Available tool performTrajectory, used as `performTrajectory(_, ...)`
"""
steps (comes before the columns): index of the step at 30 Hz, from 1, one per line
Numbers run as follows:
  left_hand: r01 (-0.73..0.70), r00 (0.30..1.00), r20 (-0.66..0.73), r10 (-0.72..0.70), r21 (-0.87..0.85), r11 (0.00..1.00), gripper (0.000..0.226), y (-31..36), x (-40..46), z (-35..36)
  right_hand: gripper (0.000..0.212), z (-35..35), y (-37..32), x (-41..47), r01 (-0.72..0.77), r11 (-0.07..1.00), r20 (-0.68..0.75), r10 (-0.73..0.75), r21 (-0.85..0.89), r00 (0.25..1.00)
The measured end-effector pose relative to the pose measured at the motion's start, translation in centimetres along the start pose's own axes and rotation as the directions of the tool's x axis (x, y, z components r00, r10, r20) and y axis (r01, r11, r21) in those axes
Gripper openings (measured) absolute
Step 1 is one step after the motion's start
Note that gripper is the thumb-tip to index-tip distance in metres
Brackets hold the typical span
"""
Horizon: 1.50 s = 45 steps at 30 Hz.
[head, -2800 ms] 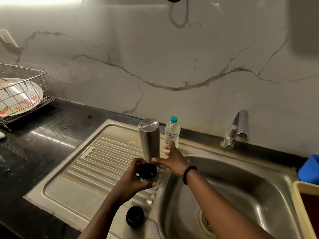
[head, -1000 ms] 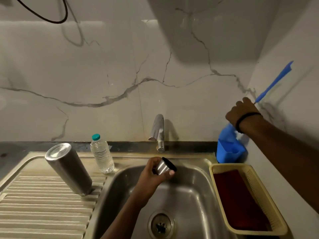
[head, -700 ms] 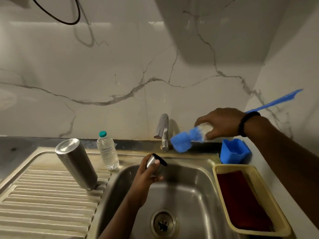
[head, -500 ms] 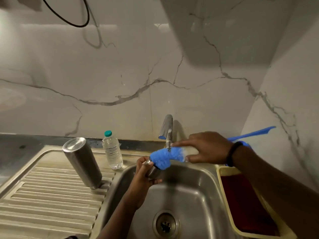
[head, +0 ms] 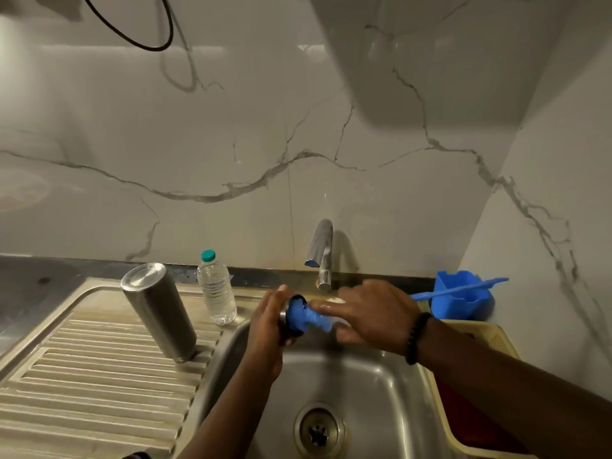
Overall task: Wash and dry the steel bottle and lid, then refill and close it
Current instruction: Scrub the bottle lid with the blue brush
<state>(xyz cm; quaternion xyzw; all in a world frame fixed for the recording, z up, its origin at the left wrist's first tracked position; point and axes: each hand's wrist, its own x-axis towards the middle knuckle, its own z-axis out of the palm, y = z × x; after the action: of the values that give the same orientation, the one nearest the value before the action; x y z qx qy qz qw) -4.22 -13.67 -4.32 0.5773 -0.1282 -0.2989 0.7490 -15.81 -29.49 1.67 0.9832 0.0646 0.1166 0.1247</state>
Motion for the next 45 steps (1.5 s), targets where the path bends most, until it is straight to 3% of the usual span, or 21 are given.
performTrajectory(3, 0.071, 0.992, 0.113, -0.064, -0.059, 0.996, 0.037, 0.2, -0.4, -0.5, 0.056, -1.0, 0.8, -0.4, -0.132, 0.943, 0.159, 0.086, 0.305, 0.983)
performTrajectory(6, 0.155, 0.972, 0.207, -0.11, -0.216, 0.964, 0.032, 0.5, -0.7, -0.6, 0.058, -1.2, 1.6, -0.5, -0.278, 0.808, 0.256, 0.164, 0.519, 0.953)
performTrajectory(8, 0.182, 0.956, 0.271, -0.111, -0.255, 0.95, 0.033, 0.8, -0.4, -0.8, 0.054, -1.3, 1.8, -0.4, -0.331, 0.731, 0.294, 0.185, 0.596, 0.938)
performTrajectory(10, 0.19, 0.941, 0.311, -0.135, -0.154, 0.97, 0.032, 1.0, 0.0, -1.5, 0.052, -1.7, 2.2, -0.4, -0.331, 0.741, 0.325, 0.161, 0.584, 0.932)
performTrajectory(13, 0.195, 0.926, 0.299, -0.231, 0.146, 0.97, 0.035, 1.2, 0.6, -1.8, 0.052, -3.0, 2.9, 0.0, -0.188, 0.926, 0.336, 0.072, 0.328, 0.939)
performTrajectory(15, 0.232, 0.947, 0.166, -0.274, 0.235, 0.944, 0.031, 1.1, 1.0, -1.1, 0.046, -2.8, 2.3, 0.8, 0.024, 1.0, 0.185, -0.023, 0.0, 0.982)
performTrajectory(17, 0.246, 0.968, 0.011, -0.251, 0.157, 0.956, 0.034, 0.9, 1.6, -0.6, 0.043, -2.2, 0.7, 1.5, 0.125, 0.966, -0.015, -0.131, -0.225, 0.991)
performTrajectory(19, 0.243, 0.968, -0.071, -0.241, 0.026, 0.97, 0.046, 1.0, 2.2, -0.5, 0.055, -0.9, -0.4, 1.5, 0.136, 0.937, -0.149, -0.192, -0.322, 0.97)
performTrajectory(23, 0.262, 0.963, -0.054, -0.265, -0.056, 0.963, 0.05, 1.3, 2.7, -1.2, 0.068, 1.5, -0.7, 0.9, 0.05, 0.918, -0.249, -0.159, -0.394, 0.955)
performTrajectory(26, 0.269, 0.96, -0.052, -0.274, -0.08, 0.96, 0.044, 1.4, 2.4, -1.5, 0.069, 2.3, -1.5, 1.0, -0.026, 0.978, -0.169, -0.01, -0.209, 0.986)
performTrajectory(28, 0.258, 0.962, -0.069, -0.263, -0.071, 0.963, 0.041, 1.5, 2.2, -1.7, 0.06, 2.0, -2.1, 1.0, -0.151, 0.987, -0.031, 0.153, 0.048, 0.988)
performTrajectory(29, 0.249, 0.964, -0.076, -0.254, -0.073, 0.966, 0.037, 1.6, 2.0, -1.8, 0.056, 1.7, -2.1, 0.9, -0.234, 0.942, 0.085, 0.22, 0.241, 0.972)
performTrajectory(31, 0.219, 0.973, -0.043, -0.227, -0.13, 0.967, 0.032, 1.7, 1.8, -2.0, 0.055, 1.7, -2.0, 0.7, -0.378, 0.698, 0.255, 0.279, 0.608, 0.926)
performTrajectory(33, 0.163, 0.987, 0.04, -0.158, -0.26, 0.952, 0.032, 1.8, 1.7, -1.9, 0.054, 1.6, -1.9, 0.6, -0.42, 0.454, 0.316, 0.289, 0.786, 0.904)
performTrajectory(34, 0.145, 0.989, 0.056, -0.134, -0.308, 0.94, 0.034, 1.9, 1.8, -1.7, 0.053, 1.6, -2.0, 0.7, -0.422, 0.39, 0.315, 0.309, 0.819, 0.897)
performTrajectory(36, 0.125, 0.992, 0.036, -0.12, -0.329, 0.936, 0.038, 1.8, 2.3, -1.4, 0.05, 1.7, -2.1, 0.6, -0.436, 0.37, 0.294, 0.382, 0.82, 0.876)
performTrajectory(41, 0.089, 0.996, 0.036, -0.083, -0.262, 0.961, 0.05, 0.8, 3.4, -1.3, 0.056, 3.2, -3.0, -0.5, -0.432, 0.579, 0.11, 0.507, 0.691, 0.855)
performTrajectory(45, 0.099, 0.993, -0.036, -0.114, -0.287, 0.953, 0.059, -0.4, 3.4, -1.2, 0.053, 4.0, -4.8, -1.1, -0.433, 0.573, 0.078, 0.539, 0.696, 0.839)
